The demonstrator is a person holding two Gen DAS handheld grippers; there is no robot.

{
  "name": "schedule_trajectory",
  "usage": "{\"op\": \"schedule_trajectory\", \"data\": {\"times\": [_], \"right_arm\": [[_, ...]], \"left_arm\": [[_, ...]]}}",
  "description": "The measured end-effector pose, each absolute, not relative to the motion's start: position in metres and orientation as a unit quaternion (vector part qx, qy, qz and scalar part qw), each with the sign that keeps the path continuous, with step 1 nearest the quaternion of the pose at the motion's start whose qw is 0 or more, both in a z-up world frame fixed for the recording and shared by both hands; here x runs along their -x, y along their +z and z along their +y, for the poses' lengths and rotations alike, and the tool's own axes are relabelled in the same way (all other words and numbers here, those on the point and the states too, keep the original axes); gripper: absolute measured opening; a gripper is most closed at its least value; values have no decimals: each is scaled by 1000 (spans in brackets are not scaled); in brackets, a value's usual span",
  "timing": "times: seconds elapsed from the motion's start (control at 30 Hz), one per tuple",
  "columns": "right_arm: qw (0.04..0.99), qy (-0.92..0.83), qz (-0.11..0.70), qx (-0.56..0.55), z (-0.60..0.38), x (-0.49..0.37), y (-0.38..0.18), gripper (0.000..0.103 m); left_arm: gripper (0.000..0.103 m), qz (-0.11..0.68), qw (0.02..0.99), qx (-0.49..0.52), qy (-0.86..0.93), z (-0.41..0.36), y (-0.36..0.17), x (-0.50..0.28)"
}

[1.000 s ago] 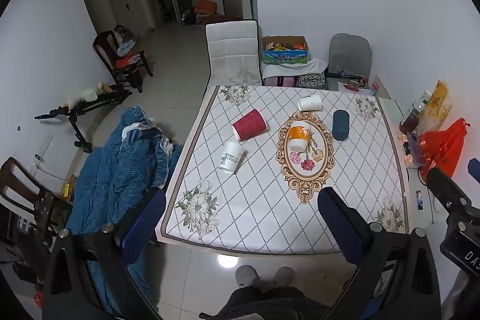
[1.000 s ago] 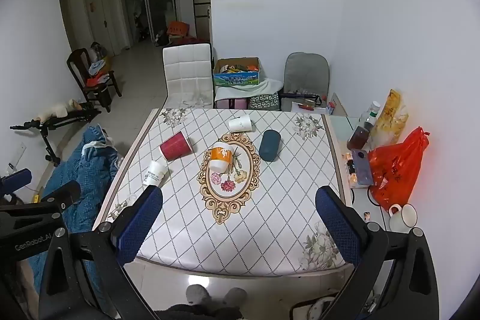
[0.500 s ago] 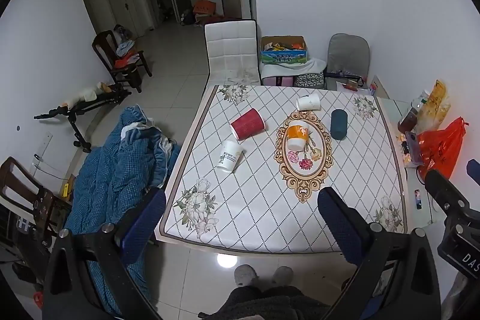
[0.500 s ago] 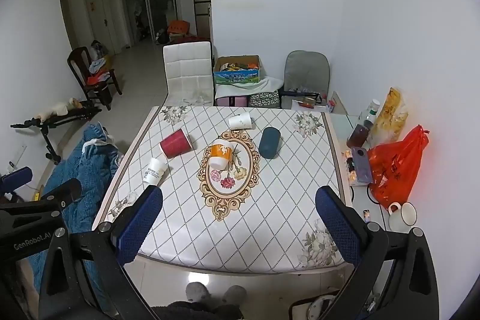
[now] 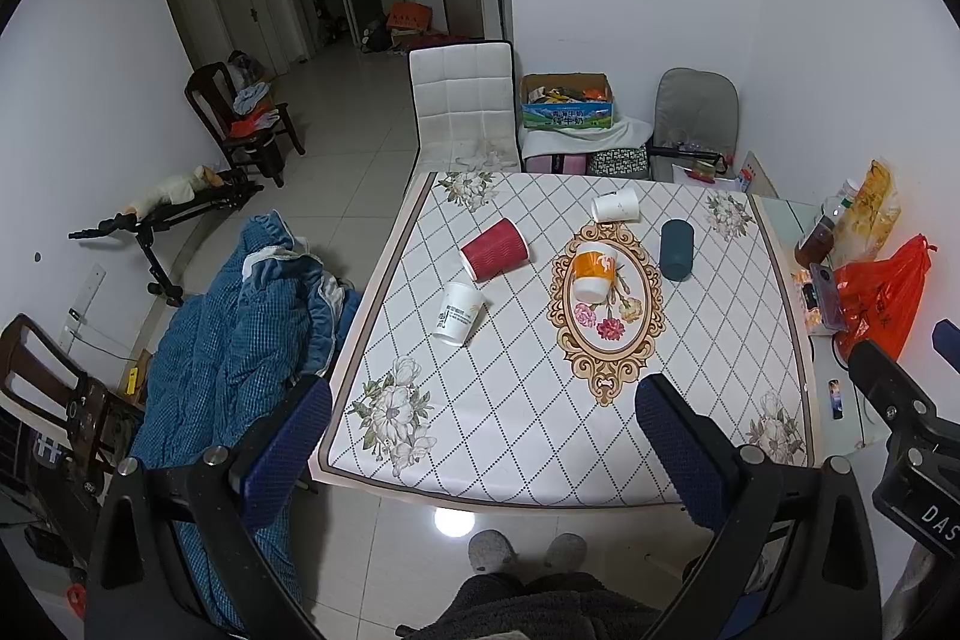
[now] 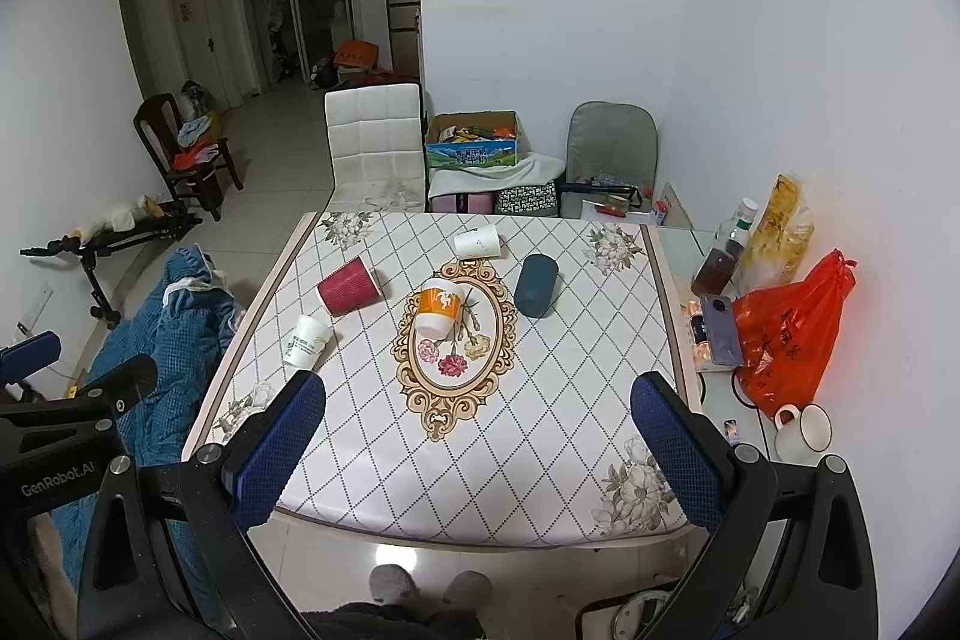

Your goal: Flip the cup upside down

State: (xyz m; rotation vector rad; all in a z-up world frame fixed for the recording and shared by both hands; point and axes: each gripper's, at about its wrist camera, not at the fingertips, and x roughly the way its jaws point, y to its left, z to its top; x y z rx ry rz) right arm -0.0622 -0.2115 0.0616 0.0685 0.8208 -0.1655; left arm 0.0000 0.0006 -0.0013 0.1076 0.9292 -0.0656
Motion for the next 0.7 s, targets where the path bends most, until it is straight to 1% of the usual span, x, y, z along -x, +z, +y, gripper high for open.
{"op": "schedule_trajectory", "data": {"times": [0.7], "right_arm": [[913,-82,397,-34,-213,63,62,103]], "left_arm": [[103,446,893,-52,-31,-5,2,3]]}}
